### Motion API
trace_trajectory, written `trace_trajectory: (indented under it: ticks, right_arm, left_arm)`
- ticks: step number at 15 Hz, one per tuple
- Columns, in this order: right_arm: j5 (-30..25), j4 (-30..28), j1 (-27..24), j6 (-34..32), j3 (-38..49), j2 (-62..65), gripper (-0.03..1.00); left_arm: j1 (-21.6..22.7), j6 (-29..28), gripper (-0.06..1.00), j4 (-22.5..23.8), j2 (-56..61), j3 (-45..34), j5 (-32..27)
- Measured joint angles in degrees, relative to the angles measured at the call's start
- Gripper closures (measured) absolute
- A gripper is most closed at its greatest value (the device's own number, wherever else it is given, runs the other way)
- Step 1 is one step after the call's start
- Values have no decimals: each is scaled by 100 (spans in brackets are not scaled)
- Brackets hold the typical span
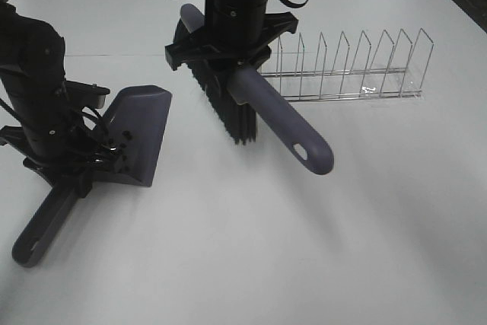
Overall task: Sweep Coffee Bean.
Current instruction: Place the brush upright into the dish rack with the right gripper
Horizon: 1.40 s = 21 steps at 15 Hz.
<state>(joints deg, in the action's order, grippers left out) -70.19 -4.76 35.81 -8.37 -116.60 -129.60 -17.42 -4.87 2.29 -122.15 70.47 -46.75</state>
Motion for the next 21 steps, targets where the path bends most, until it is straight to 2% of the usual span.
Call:
trace_trajectory:
  ticks: [4,5,6,9,11,16,19,21]
  right_arm:
    - [6,-172,-6,-6,1988,1186,64]
    - [6,-172,-6,-6,1988,1186,64]
    - [6,-109,-155,-52,2790,1564,64]
    - [0,57,-957,-149,3644,1879,64]
    - [0,80,-1404,-149,3822,1902,64]
    - [23,-155,-2137,-11,3839,1902,64]
    - [52,-166,-2659,126,3627,1667,64]
    - [115,-183,-2802,183,3317,1392,64]
  left_arm:
    - [0,6,61,-97,-6,0,17]
    - [0,6,61,-97,-6,0,17]
    - [0,6,61,-149,-6,0,40]
    - [0,23,61,-155,-6,0,46]
    - [0,46,61,-189,-6,0,46]
    - [0,46,61,-372,-6,0,63]
    - [0,46,61,-504,-11,0,63]
    - [0,52,61,-550,-11,0,63]
